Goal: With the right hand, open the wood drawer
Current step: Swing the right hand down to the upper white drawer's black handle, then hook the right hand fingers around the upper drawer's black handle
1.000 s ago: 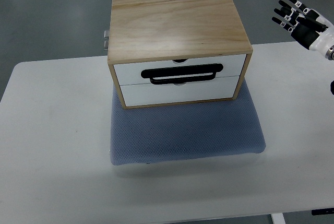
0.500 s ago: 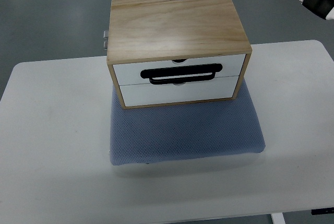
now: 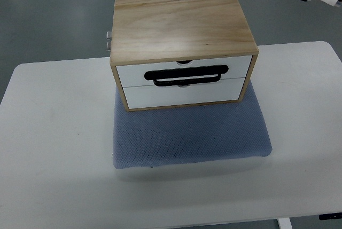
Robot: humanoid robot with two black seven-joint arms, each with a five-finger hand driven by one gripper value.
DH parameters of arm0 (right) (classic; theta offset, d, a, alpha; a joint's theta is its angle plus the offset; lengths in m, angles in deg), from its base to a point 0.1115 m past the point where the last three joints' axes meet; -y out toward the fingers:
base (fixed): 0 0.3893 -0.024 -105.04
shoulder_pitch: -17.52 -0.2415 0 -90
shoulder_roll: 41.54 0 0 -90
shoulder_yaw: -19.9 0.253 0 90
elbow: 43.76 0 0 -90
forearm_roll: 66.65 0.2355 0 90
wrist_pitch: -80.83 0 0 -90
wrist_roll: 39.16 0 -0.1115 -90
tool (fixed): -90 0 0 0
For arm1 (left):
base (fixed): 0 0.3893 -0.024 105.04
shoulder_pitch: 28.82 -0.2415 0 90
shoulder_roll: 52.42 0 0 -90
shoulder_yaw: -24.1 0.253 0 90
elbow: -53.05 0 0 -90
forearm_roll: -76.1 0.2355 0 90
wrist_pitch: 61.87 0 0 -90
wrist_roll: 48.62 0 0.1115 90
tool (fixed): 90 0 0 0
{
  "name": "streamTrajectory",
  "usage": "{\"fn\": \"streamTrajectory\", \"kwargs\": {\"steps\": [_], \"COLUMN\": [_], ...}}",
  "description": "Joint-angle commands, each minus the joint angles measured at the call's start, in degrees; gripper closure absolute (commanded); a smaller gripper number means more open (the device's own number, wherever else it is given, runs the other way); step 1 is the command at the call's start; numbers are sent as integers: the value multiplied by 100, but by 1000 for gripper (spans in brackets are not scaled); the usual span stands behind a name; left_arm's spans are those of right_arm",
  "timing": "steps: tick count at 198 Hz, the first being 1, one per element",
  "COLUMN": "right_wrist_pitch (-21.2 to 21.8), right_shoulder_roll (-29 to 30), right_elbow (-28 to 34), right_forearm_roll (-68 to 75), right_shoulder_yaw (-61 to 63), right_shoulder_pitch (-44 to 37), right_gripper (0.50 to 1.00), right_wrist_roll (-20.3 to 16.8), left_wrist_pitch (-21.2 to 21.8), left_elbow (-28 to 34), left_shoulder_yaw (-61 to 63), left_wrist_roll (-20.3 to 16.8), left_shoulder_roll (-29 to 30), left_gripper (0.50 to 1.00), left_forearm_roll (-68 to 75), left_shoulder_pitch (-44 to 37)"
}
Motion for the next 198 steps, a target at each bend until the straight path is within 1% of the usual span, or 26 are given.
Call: {"fn": "streamTrajectory", "kwargs": {"steps": [1, 16, 27, 62, 83, 96, 147, 198], "right_wrist_pitch": [-2, -2, -2, -2, -2, -2, -2, -2], "right_shoulder_roll": [-13, 40, 66, 66, 84, 137, 216, 269], "right_elbow": [507, 815, 999, 1571, 1738, 1834, 1808, 1553], "right_forearm_roll": [-294, -479, -620, -804, -927, -936, -1305, -1631], "right_shoulder_yaw": [-2, -46, -160, -767, -1232, -1408, -1628, -1663], "right_shoulder_pitch": [-39, -39, -48, -232, -434, -496, -531, -461], "right_gripper": [556, 556, 556, 556, 556, 556, 556, 556], "right_wrist_roll": [-316, -562, -659, -721, -958, -1020, -1037, -1046], "left_wrist_pitch": [0, 8, 8, 17, 17, 17, 17, 8], "left_elbow": [15, 15, 15, 15, 24, 33, 15, 15], "left_shoulder_yaw": [0, -8, -8, -8, -17, -17, -17, -26], "left_wrist_roll": [3, 3, 3, 3, 3, 3, 3, -6], "left_shoulder_roll": [0, 0, 0, 0, 0, 0, 0, 0], "left_gripper": [500, 500, 500, 500, 500, 500, 500, 500], "left_forearm_roll": [1, 1, 1, -8, -8, -8, -8, -8], "left_shoulder_pitch": [0, 0, 0, 9, 9, 9, 9, 9]}}
